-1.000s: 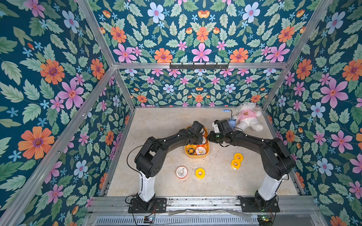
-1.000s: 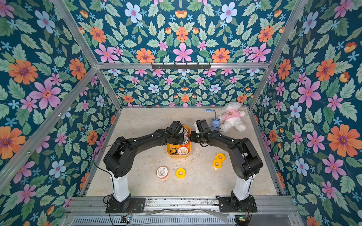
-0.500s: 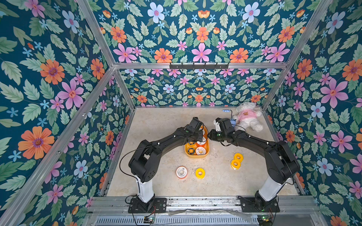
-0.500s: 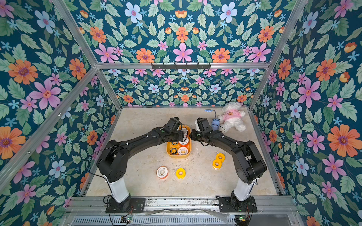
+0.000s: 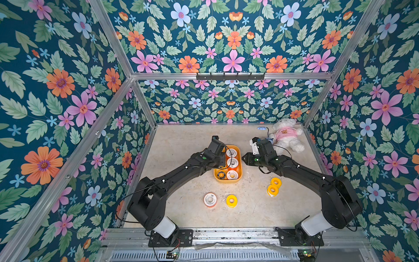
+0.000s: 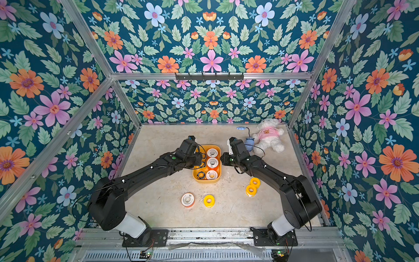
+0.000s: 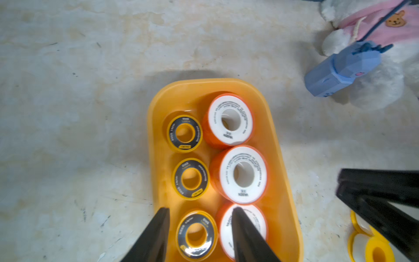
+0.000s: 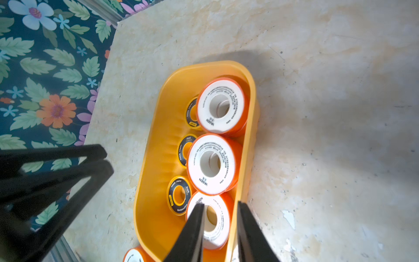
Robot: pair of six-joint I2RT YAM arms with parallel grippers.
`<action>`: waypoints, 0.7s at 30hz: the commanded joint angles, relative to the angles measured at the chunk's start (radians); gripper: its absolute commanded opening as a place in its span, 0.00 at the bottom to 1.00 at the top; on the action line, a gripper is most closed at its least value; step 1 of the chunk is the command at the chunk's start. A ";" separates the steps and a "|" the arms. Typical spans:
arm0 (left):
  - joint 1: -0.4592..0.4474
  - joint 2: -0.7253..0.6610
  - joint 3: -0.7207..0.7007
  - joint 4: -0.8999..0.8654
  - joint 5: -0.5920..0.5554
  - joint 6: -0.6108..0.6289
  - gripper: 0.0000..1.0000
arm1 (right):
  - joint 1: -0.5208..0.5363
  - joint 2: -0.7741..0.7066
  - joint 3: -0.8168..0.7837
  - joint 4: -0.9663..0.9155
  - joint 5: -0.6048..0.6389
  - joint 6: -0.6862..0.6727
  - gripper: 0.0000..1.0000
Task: Put the sealing tape into the storage box
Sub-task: Place the sealing tape in the storage box.
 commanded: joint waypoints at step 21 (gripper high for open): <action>0.261 -0.339 -0.317 -0.043 0.000 -0.035 0.50 | 0.469 0.202 0.146 -0.075 0.067 -0.132 0.34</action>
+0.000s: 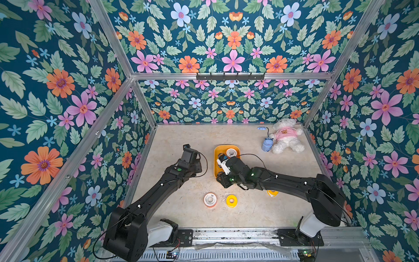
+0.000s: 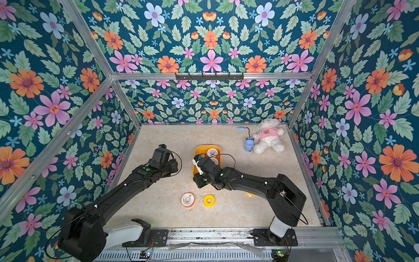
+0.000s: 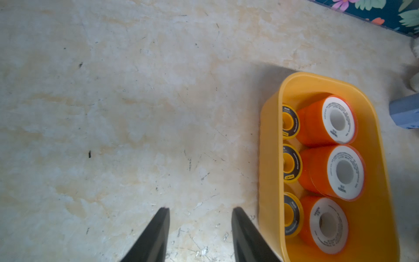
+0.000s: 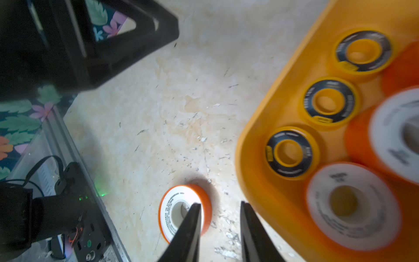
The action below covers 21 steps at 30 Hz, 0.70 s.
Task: Put the sealing tape into the storage box
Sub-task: Place the sealing tape in the storage box, then pick up the sealing tape at the center of the board.
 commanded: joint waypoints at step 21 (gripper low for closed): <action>0.071 -0.066 -0.061 -0.010 0.003 -0.027 0.51 | 0.156 0.221 0.144 -0.177 -0.111 -0.075 0.44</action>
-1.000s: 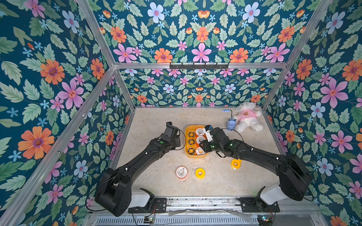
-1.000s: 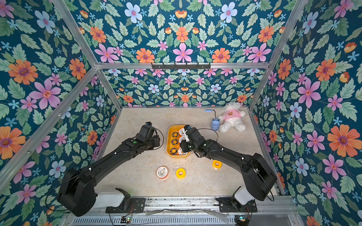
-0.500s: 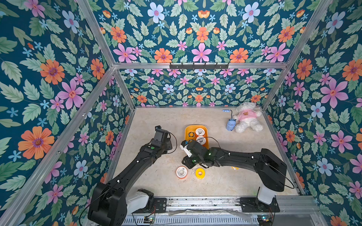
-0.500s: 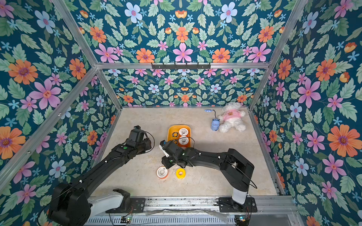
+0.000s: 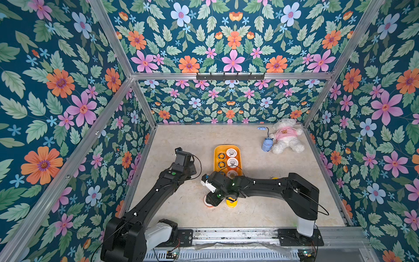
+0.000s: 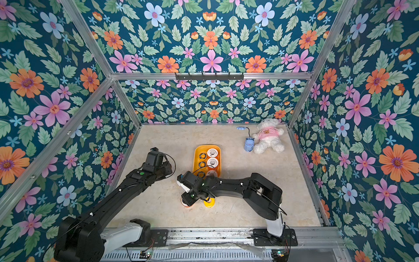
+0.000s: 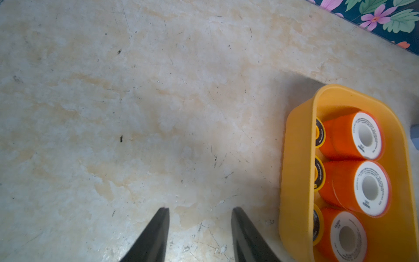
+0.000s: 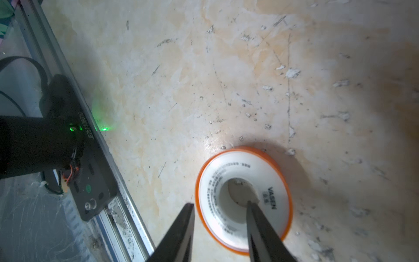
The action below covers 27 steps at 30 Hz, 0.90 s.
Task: Put the sealing tape into the storage box
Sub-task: Pick up the sealing tape at the center of the board.
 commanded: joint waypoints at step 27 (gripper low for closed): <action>0.004 0.007 -0.006 0.013 0.015 -0.001 0.51 | 0.035 0.125 0.088 -0.201 0.283 -0.028 0.51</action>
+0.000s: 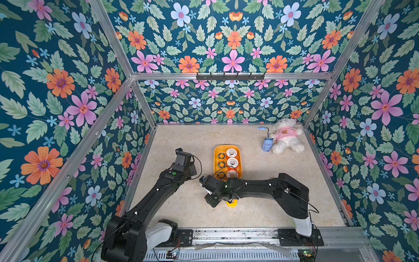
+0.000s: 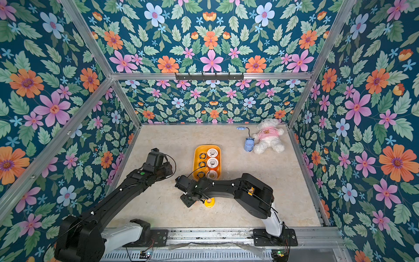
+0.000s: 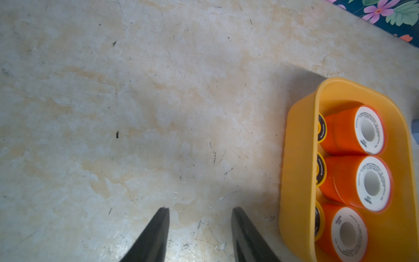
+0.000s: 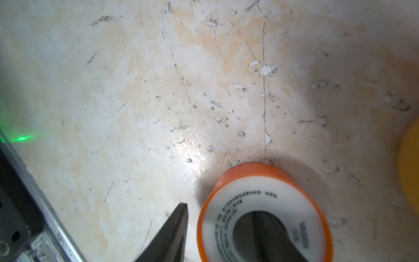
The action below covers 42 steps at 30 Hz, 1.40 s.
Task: Put the sealing tape into the storage box
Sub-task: Pick up the sealing tape at the center of the board.
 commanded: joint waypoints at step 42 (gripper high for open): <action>0.001 -0.011 -0.001 0.013 -0.011 -0.010 0.51 | -0.110 -0.221 -0.102 0.279 -0.333 0.080 0.27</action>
